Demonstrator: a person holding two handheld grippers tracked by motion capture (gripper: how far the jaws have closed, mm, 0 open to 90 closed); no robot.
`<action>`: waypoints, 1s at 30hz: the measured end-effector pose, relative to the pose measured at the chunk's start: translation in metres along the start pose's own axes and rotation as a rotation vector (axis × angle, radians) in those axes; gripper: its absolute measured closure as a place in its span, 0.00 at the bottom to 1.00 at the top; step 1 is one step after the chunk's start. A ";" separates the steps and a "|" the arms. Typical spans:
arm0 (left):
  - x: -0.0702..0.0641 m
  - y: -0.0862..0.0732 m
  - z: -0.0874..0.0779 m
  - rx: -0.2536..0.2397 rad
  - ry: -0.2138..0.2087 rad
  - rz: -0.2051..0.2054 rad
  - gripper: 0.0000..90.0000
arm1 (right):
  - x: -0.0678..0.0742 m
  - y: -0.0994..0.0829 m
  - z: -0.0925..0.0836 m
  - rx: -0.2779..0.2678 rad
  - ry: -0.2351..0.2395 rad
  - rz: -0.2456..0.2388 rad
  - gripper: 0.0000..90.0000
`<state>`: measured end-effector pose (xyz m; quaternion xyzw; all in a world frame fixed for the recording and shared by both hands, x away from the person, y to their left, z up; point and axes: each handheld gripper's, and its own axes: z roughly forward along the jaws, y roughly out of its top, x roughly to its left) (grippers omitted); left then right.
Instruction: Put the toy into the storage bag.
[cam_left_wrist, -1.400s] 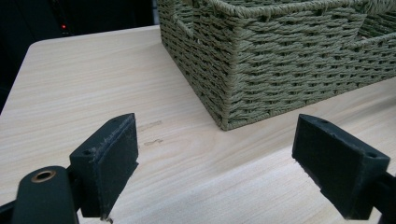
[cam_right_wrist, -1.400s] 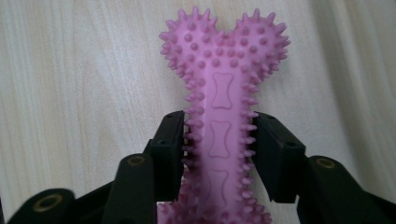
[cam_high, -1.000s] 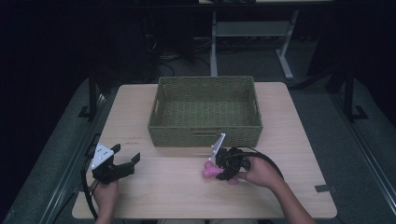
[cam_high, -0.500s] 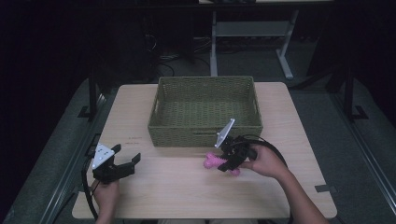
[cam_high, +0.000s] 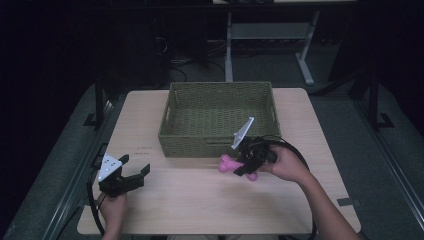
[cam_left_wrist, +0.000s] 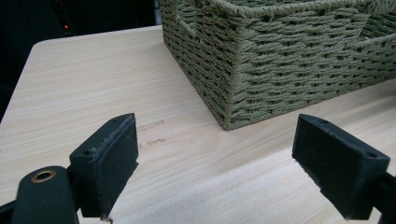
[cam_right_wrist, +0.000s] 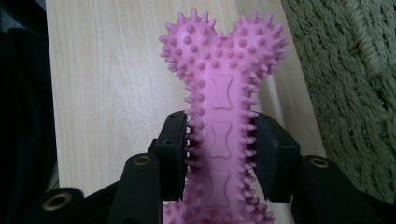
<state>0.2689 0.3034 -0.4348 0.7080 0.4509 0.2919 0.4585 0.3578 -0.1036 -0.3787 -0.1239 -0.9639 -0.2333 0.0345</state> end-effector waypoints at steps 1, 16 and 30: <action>0.000 0.000 0.000 0.001 -0.001 -0.001 0.15 | 0.000 0.001 -0.001 0.002 0.001 -0.002 0.64; -0.002 0.000 0.002 0.004 -0.002 0.011 0.15 | -0.008 0.013 -0.017 -0.018 0.004 -0.012 0.64; -0.002 0.000 0.001 0.001 -0.006 0.010 0.15 | -0.017 0.018 -0.037 -0.026 -0.013 -0.001 0.64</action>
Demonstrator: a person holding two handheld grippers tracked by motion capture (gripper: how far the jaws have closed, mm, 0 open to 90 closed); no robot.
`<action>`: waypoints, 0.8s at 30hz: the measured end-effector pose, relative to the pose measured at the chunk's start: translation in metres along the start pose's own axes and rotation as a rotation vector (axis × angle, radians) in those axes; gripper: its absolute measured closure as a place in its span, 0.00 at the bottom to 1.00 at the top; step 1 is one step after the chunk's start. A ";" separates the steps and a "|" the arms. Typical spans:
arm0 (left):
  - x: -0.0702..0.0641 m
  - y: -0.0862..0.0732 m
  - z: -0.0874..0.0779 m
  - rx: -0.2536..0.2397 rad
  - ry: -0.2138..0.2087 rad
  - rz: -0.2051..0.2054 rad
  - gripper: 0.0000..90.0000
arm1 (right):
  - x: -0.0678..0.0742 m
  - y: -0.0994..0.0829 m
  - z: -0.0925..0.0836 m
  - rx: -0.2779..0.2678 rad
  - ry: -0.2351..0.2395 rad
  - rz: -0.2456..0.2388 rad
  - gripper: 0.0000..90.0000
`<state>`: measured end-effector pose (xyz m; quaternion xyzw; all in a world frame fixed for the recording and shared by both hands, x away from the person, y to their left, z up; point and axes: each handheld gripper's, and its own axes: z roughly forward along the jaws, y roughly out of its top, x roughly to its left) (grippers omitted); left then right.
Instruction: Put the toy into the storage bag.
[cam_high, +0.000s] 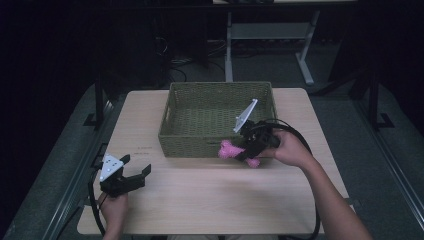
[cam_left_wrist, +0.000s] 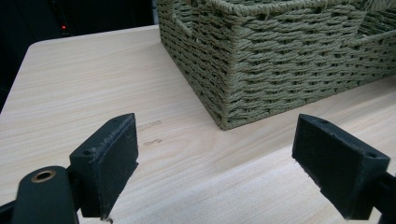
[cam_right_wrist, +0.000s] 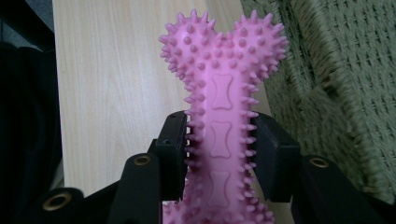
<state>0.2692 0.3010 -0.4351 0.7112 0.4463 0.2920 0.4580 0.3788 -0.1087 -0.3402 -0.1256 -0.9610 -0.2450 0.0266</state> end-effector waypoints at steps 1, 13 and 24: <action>0.000 0.000 0.000 0.000 0.001 0.001 0.15 | 0.000 0.000 0.000 0.000 0.000 0.000 0.64; 0.001 -0.001 0.000 0.002 0.001 -0.006 0.15 | -0.009 0.009 -0.016 -0.011 -0.012 -0.003 0.64; 0.001 0.000 0.000 0.000 0.002 -0.004 0.15 | -0.025 0.021 -0.031 -0.013 -0.019 0.006 0.64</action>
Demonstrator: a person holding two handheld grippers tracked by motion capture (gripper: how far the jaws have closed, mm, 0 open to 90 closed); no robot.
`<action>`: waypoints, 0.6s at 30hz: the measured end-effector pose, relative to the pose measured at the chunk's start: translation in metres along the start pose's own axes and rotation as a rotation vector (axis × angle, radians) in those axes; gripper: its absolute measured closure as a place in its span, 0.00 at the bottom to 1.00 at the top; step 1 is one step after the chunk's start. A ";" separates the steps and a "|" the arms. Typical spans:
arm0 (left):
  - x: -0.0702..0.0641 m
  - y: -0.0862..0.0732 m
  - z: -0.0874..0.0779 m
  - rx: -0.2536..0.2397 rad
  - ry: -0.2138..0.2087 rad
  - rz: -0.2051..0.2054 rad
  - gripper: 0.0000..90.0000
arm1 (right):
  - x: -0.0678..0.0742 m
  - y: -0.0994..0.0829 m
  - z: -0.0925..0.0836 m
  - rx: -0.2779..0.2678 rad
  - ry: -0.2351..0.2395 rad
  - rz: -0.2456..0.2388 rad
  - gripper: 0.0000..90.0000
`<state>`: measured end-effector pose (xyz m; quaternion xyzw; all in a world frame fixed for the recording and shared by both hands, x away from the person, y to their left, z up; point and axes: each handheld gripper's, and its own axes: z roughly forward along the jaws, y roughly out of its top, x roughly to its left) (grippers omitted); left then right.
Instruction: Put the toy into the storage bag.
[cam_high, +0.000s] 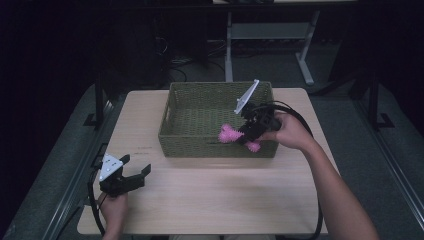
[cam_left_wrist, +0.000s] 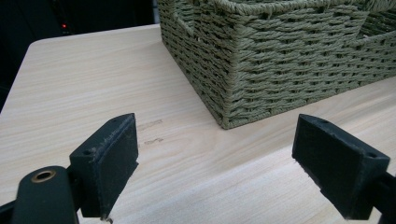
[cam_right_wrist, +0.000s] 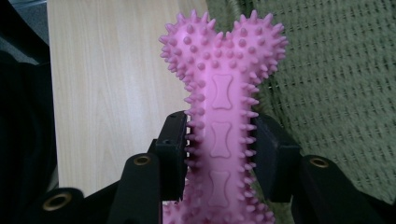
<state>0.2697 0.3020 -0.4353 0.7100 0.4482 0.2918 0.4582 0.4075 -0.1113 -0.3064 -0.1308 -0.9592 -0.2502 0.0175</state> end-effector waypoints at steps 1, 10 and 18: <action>0.000 0.000 0.000 -0.002 -0.001 0.000 0.15 | -0.002 0.001 -0.001 0.000 0.001 0.000 0.64; 0.001 0.000 0.000 0.000 -0.001 -0.004 0.15 | -0.017 0.011 -0.004 0.001 0.008 0.008 0.64; 0.001 0.000 0.001 -0.001 0.001 -0.011 0.15 | -0.029 0.017 -0.006 0.004 0.012 0.017 0.64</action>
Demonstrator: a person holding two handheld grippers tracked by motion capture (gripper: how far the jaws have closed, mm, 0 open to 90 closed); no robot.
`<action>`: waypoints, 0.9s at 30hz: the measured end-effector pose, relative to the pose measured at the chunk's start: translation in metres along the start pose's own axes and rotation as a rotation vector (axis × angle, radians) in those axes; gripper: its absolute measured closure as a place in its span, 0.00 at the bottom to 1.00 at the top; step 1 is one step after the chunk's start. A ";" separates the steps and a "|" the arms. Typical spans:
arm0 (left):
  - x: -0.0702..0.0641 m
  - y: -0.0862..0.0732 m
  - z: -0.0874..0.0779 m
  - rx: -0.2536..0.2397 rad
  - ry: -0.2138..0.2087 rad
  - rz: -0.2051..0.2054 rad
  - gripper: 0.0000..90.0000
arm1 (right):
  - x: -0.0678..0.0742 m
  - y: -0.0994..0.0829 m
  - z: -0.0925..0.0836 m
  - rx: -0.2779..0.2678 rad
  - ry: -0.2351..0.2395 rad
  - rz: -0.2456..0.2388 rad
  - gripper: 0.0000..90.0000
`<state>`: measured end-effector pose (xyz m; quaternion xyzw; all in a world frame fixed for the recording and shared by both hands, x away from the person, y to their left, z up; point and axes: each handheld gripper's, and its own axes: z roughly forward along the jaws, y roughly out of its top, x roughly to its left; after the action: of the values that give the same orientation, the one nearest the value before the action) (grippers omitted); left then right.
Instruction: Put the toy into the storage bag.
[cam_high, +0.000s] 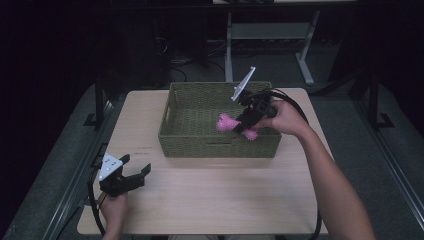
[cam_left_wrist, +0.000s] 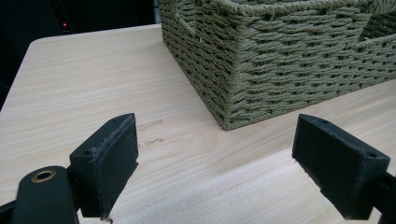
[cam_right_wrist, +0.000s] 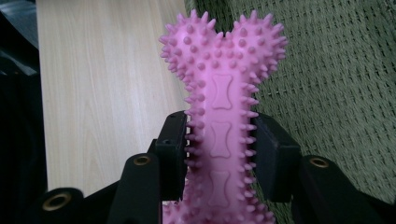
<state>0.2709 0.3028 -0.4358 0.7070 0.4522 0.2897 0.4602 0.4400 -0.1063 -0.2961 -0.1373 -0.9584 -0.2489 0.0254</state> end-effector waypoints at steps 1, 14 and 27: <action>0.000 0.000 0.000 0.000 0.003 0.002 0.15 | -0.002 0.000 0.000 -0.004 0.006 0.003 0.64; 0.001 0.000 0.000 0.000 0.007 -0.001 0.15 | -0.031 0.005 0.001 0.019 0.012 0.035 0.64; 0.002 0.000 0.000 -0.001 0.005 -0.002 0.15 | -0.050 0.003 0.013 0.034 0.011 0.068 0.64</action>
<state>0.2714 0.3048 -0.4360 0.7056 0.4537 0.2913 0.4598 0.4892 -0.1098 -0.3117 -0.1678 -0.9572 -0.2323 0.0417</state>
